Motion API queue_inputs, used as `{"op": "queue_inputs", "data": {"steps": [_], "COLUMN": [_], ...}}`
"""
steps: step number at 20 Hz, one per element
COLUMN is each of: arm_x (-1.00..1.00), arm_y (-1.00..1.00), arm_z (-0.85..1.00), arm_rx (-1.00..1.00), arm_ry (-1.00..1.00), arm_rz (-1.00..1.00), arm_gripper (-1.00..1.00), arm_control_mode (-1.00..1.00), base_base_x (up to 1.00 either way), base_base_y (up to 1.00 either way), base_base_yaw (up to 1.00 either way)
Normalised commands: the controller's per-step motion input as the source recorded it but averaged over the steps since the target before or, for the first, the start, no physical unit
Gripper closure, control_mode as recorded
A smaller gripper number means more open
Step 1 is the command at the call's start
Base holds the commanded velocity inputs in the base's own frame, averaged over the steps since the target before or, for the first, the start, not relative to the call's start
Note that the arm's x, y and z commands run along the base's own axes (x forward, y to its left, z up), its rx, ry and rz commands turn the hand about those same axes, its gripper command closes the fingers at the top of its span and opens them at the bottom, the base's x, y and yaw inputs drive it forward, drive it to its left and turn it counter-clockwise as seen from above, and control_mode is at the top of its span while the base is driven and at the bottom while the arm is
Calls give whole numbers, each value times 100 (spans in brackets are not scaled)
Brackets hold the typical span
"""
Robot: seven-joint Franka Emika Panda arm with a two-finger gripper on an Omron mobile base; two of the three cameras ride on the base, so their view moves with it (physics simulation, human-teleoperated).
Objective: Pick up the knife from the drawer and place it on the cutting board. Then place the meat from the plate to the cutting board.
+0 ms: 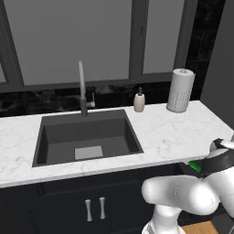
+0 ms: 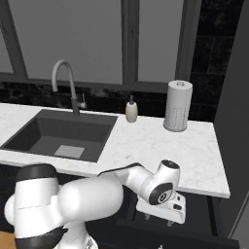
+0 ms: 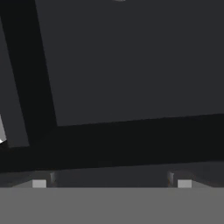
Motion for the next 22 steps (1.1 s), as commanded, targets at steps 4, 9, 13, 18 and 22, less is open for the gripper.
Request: {"op": "queue_inputs", "data": {"steps": [4, 9, 13, 18, 22], "arm_x": [20, 30, 6, 0, 0], "arm_y": [0, 0, 0, 0, -5], "arm_z": [0, -6, -26, -24, -9], "arm_rx": [0, 0, 0, 0, 0], "arm_ry": [0, 0, 0, 0, 3], "arm_rz": [1, 0, 0, 0, 0], "arm_gripper": [-100, -100, -100, -100, -100], "arm_control_mode": [-100, -100, -100, -100, -100], "base_base_x": [0, 0, 0, 0, 0], "base_base_y": [0, 0, 0, 0, 0], "base_base_yaw": [0, 0, 0, 0, 0]}}
